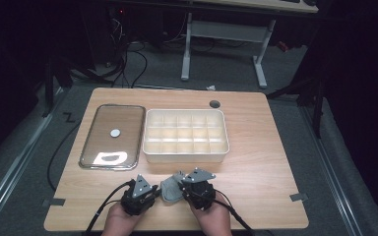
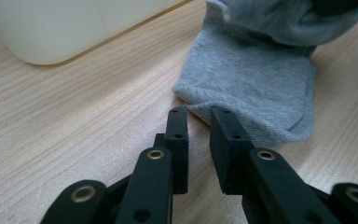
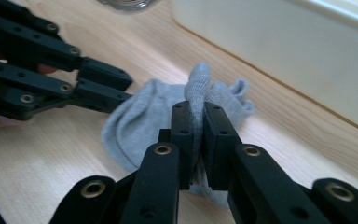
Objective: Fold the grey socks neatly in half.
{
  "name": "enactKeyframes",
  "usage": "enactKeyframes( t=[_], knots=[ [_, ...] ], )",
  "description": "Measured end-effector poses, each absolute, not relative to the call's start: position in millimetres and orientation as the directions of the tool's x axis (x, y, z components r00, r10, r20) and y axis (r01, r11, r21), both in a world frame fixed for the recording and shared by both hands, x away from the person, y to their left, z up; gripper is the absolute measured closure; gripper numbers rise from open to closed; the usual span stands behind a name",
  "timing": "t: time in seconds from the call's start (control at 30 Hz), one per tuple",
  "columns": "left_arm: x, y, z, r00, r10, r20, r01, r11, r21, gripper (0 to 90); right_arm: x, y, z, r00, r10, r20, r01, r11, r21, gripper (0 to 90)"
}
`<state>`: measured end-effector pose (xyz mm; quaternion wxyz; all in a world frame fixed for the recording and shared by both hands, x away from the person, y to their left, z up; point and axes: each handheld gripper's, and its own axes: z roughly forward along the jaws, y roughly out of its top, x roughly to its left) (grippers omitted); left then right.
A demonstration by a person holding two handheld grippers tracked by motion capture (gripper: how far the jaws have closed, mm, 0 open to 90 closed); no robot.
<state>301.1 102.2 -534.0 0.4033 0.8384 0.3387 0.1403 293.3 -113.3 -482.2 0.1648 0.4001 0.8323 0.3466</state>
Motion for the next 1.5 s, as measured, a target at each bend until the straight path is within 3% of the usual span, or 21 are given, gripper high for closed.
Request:
enactKeyframes(
  t=[0.37,0.77,1.0,1.2,1.5],
  knots=[
    [301.3,102.3,-534.3,0.737,0.674,-0.044,0.457,-0.449,0.768,77.0,292.6,-81.0,-501.2,-0.689,0.725,0.022,0.546,0.498,0.673,84.6],
    [301.1,101.2,-534.5,0.736,0.676,-0.038,0.455,-0.452,0.767,78.8,291.4,-78.4,-517.7,-0.706,0.699,0.112,0.562,0.456,0.690,84.6],
    [300.9,101.0,-534.4,0.739,0.672,-0.034,0.450,-0.456,0.767,77.2,286.6,-85.5,-501.5,-0.708,0.697,0.116,0.546,0.434,0.717,70.7],
    [300.4,100.2,-534.4,0.740,0.672,-0.035,0.451,-0.457,0.767,75.2,272.9,-112.1,-482.3,-0.670,0.733,0.114,0.531,0.367,0.764,72.1],
    [298.8,97.7,-534.3,0.740,0.672,-0.030,0.448,-0.459,0.767,75.5,279.2,-139.9,-508.0,-0.573,0.806,0.149,0.609,0.297,0.736,83.6]
  ],
)
